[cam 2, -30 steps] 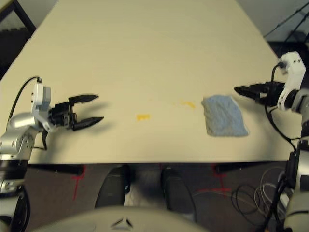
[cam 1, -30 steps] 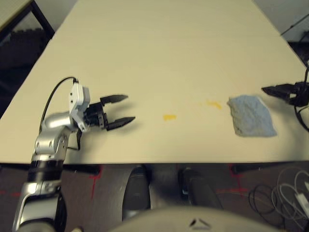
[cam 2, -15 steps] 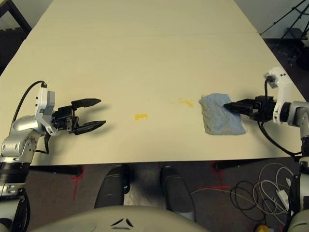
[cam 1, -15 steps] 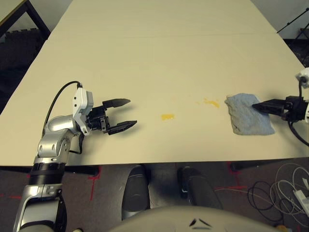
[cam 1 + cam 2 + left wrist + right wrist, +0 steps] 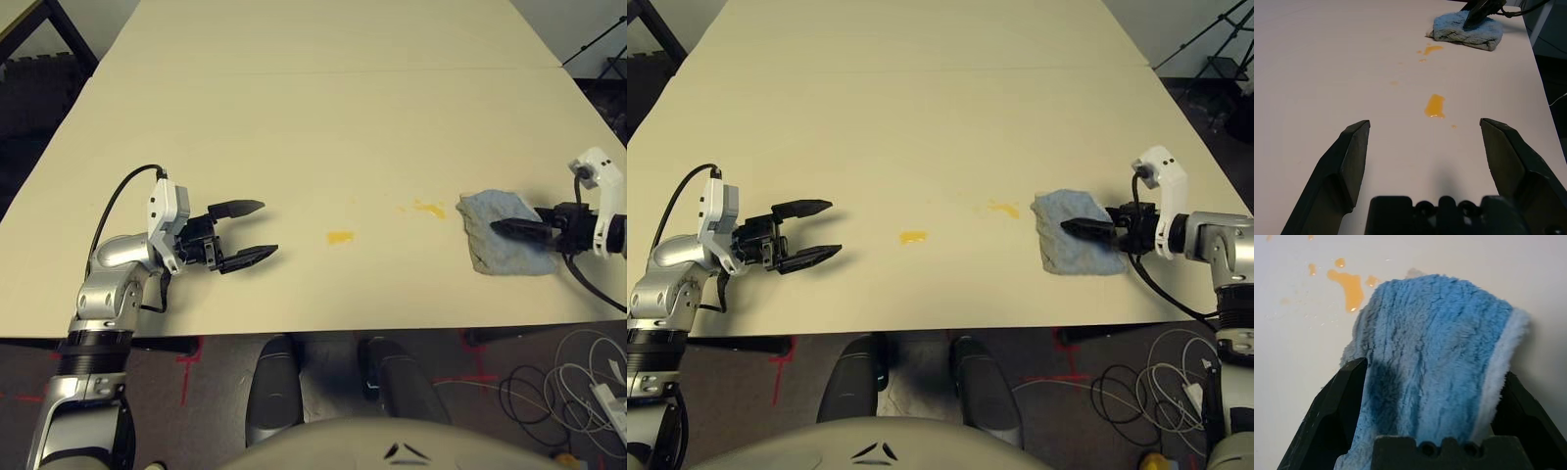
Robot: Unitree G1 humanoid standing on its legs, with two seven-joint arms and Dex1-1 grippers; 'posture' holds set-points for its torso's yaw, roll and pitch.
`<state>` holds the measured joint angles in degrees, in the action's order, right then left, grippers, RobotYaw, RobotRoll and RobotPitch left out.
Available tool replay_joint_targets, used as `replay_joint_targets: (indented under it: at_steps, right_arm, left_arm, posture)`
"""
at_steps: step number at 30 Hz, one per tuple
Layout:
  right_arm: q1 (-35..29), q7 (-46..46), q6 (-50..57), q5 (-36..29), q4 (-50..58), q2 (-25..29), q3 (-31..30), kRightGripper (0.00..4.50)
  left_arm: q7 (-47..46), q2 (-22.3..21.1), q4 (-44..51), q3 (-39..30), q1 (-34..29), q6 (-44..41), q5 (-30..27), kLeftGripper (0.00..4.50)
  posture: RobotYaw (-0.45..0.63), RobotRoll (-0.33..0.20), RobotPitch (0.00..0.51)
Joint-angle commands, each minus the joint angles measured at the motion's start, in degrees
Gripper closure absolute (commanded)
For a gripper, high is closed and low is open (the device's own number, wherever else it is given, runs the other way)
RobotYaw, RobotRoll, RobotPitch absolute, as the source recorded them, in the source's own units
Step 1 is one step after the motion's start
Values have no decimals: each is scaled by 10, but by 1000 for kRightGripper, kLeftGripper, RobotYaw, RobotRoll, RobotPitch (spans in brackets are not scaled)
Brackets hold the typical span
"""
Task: Wipe the water off the table with a rag.
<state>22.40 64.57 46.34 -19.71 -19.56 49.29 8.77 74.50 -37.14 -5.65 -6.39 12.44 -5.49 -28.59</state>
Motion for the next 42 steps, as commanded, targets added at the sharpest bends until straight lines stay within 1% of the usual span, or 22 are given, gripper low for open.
replay_joint_targets:
  at_steps: [1,3,7,12,15,17,23,27,30,34,41,42]
  right_arm:
    - [-20,-1,14,-4,1,-15,-28,25]
    - [-17,-7,10,-1,-1,-18,-28,25]
    - [-14,-22,3,-1,-5,-21,-20,1292]
    - [-10,-36,-12,-4,-21,-18,-3,3271]
    - [-2,-39,-14,-14,-34,-15,12,4226]
    - [12,-48,-7,-29,-52,-17,36,4343]
    - [75,-83,-7,-74,-117,-24,106,4369]
    - [104,-96,-4,-84,-136,-26,124,4375]
    - [121,-101,-1,-84,-143,-34,118,4376]
    - [135,-103,0,-75,-153,-52,93,4376]
    - [145,-118,9,-43,-166,-104,31,4376]
    - [145,-118,13,-41,-163,-112,24,4376]
  left_arm:
    - [0,-1,-4,6,-4,6,9,0]
    - [0,-1,-8,8,-2,7,10,0]
    - [4,1,-17,13,6,12,15,0]
    - [6,3,-27,16,12,17,16,0]
    - [7,3,-30,17,11,20,17,0]
    - [7,2,-31,17,11,22,18,0]
    - [7,2,-36,17,13,26,20,0]
    - [7,-3,-38,13,12,28,22,0]
    - [5,-8,-41,7,9,32,23,0]
    - [2,-12,-39,2,5,34,22,0]
    - [-7,-14,-20,0,-11,31,20,0]
    - [-9,-14,-17,0,-12,30,19,0]
  posture:
    - [123,0,180]
    - [118,0,180]
    - [109,0,180]
    - [98,0,177]
    - [98,0,174]
    - [100,0,173]
    - [115,0,171]
    - [119,0,171]
    - [145,0,175]
    - [155,0,177]
    - [168,0,180]
    - [184,0,188]
